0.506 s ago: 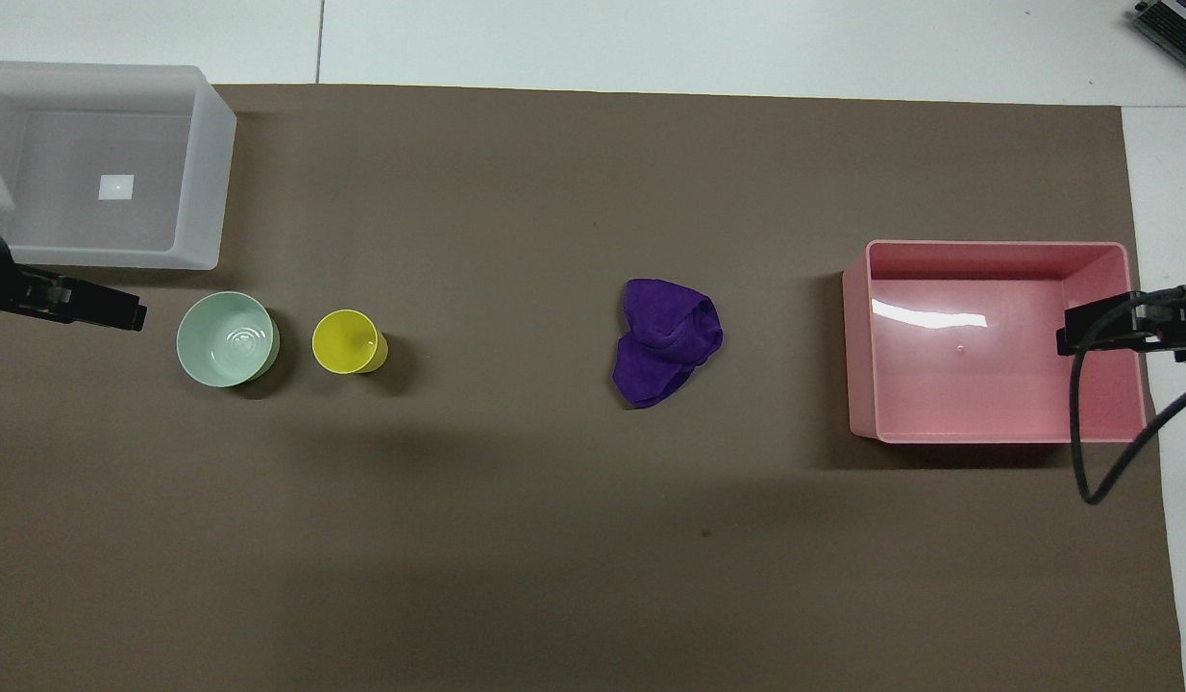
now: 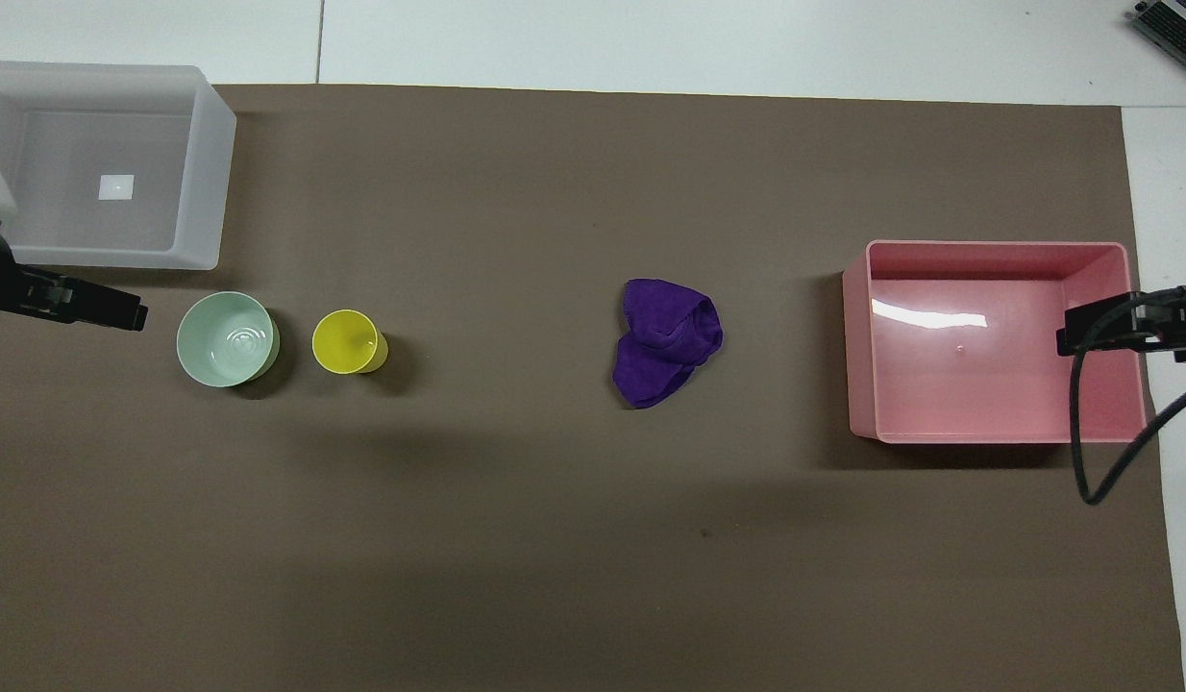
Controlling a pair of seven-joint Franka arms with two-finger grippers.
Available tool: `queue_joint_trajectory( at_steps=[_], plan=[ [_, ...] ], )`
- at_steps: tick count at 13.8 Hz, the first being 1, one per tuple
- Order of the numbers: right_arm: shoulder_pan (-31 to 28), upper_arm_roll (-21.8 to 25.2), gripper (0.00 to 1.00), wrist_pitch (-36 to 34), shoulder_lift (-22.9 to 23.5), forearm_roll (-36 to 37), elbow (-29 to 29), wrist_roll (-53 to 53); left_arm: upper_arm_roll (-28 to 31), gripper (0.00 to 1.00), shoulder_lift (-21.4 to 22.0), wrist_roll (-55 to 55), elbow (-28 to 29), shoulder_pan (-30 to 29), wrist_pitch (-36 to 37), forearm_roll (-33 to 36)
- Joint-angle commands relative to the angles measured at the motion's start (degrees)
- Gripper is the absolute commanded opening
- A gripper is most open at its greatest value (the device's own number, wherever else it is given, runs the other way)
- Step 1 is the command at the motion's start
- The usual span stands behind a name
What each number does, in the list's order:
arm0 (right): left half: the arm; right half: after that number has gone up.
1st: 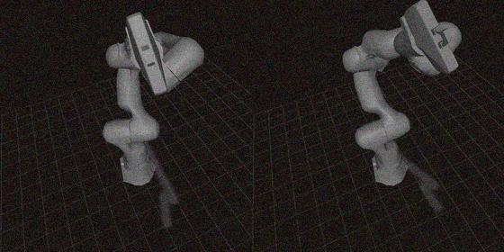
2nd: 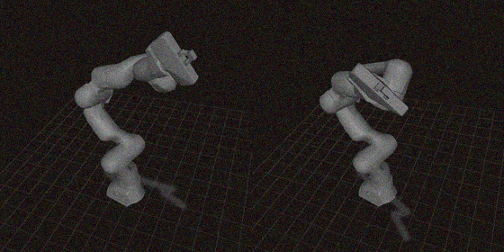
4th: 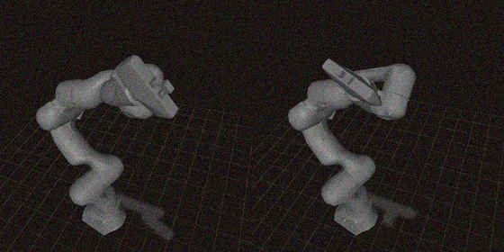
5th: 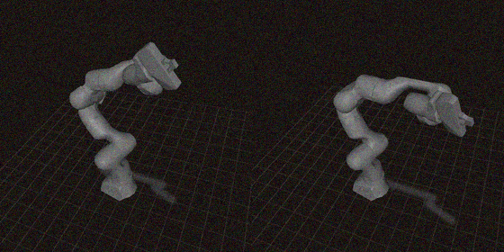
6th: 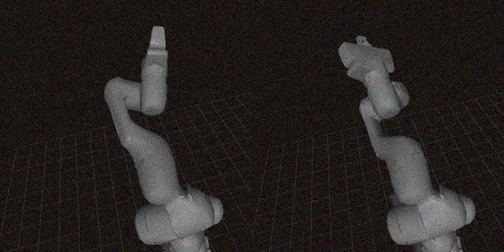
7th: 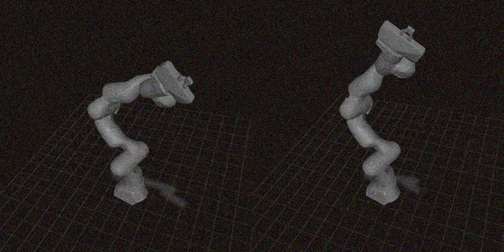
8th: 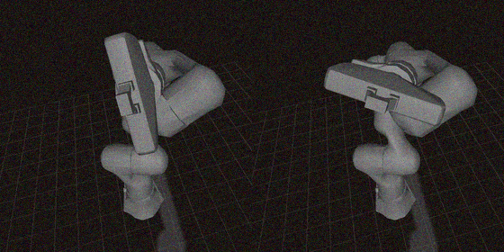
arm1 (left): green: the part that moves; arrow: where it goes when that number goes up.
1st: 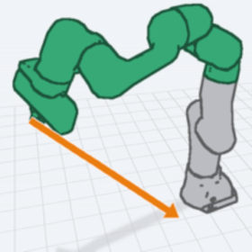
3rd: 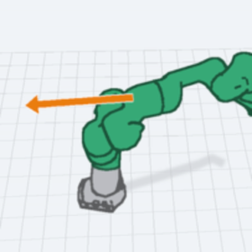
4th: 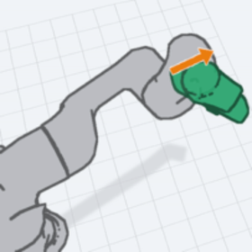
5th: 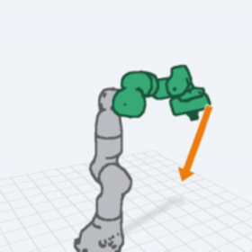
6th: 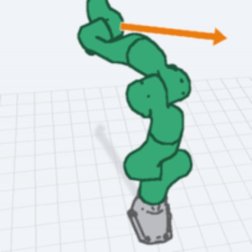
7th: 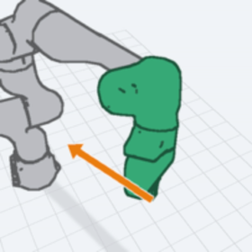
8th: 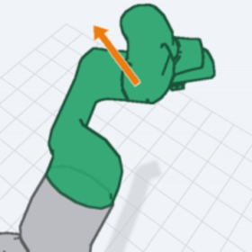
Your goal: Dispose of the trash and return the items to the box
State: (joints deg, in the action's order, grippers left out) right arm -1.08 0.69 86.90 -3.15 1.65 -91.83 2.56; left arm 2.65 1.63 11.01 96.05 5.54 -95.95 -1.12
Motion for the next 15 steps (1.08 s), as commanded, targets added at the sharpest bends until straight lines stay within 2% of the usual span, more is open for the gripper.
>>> queue_joint_trajectory(
  at_steps=[1,5,8,10,13,15],
  plan=[
    [-0.5,-0.08,1.0,-0.07,-1.68,-0.07,-2.12,-2.03,-0.1,1.0,1.53,-0.64,1.69,0.18,-0.82,0.95],
    [0.37,-0.43,1.0,3.0,-2.65,-1.02,-4.93,-2.03,-0.1,1.0,1.79,-0.82,1.51,-0.17,-0.29,0.95],
    [3.79,-0.6,1.0,10.81,-3.35,-3.58,-10.9,-1.07,-0.1,1.0,1.97,-1.08,1.6,-0.17,-1.26,0.95],
    [7.38,-0.6,1.0,16.86,-2.04,-3.93,-13.27,0.33,-0.1,1.0,2.15,-1.08,1.95,-0.09,-0.82,0.95],
    [13.8,-0.6,1.0,27.68,3.65,-5.25,-15.13,7.43,-0.1,1.0,2.76,-0.73,4.22,-0.26,-4.57,0.95],
    [17.24,-0.6,1.0,33.22,8.31,-5.25,-14.96,11.75,-0.1,1.0,4.86,-0.73,10.1,-0.35,-10.28,0.95]
  ],
)
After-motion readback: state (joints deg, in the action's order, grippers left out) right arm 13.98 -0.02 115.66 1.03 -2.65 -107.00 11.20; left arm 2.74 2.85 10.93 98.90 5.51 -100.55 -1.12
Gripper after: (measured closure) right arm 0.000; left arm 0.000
